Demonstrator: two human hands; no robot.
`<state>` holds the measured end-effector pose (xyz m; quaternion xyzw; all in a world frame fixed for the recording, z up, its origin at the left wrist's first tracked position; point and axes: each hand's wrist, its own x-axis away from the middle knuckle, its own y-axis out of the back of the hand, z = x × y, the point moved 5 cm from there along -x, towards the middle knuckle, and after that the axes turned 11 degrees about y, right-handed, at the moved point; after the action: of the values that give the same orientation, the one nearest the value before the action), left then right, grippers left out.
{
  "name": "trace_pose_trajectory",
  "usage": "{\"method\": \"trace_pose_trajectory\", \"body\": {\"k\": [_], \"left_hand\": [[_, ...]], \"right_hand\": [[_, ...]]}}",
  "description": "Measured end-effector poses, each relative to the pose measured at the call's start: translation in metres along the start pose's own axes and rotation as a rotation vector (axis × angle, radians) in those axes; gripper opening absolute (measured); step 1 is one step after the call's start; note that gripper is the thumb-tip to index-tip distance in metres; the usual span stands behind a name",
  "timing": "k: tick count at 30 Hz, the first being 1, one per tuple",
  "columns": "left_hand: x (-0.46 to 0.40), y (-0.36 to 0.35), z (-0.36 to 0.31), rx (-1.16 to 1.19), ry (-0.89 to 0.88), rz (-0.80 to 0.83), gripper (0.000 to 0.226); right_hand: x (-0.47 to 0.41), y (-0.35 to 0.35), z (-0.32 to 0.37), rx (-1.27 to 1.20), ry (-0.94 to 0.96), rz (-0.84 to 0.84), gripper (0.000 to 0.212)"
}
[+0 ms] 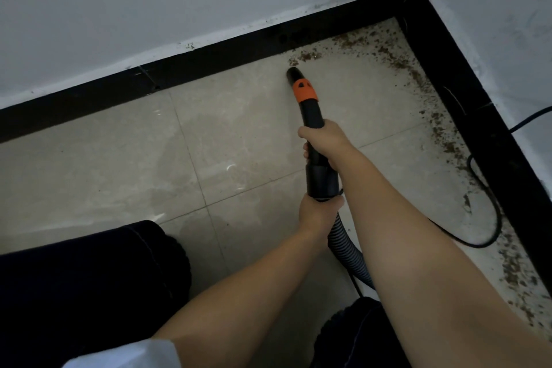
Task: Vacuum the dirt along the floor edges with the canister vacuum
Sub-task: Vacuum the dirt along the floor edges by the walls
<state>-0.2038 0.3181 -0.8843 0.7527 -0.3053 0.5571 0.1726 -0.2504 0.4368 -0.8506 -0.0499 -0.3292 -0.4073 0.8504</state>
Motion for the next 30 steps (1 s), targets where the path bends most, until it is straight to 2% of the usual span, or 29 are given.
{"method": "trace_pose_trajectory", "body": {"k": [4, 9, 14, 19, 30], "left_hand": [[-0.007, 0.008, -0.012, -0.008, -0.008, -0.001, 0.030], [-0.014, -0.013, -0.025, -0.126, -0.015, 0.047, 0.037], [-0.017, -0.022, -0.038, -0.242, -0.005, 0.077, 0.018], [-0.023, -0.009, -0.036, -0.169, 0.002, 0.037, 0.031], [-0.016, 0.011, -0.019, -0.031, 0.010, -0.041, 0.032]], "right_hand": [[-0.010, -0.006, 0.006, 0.016, 0.004, -0.048, 0.020], [-0.019, 0.030, 0.007, -0.070, -0.021, -0.183, 0.019], [-0.028, 0.047, 0.007, -0.133, -0.031, -0.248, 0.018], [-0.033, 0.029, 0.009, -0.116, -0.015, -0.187, 0.018], [-0.023, -0.012, 0.010, 0.021, 0.023, -0.018, 0.019]]}}
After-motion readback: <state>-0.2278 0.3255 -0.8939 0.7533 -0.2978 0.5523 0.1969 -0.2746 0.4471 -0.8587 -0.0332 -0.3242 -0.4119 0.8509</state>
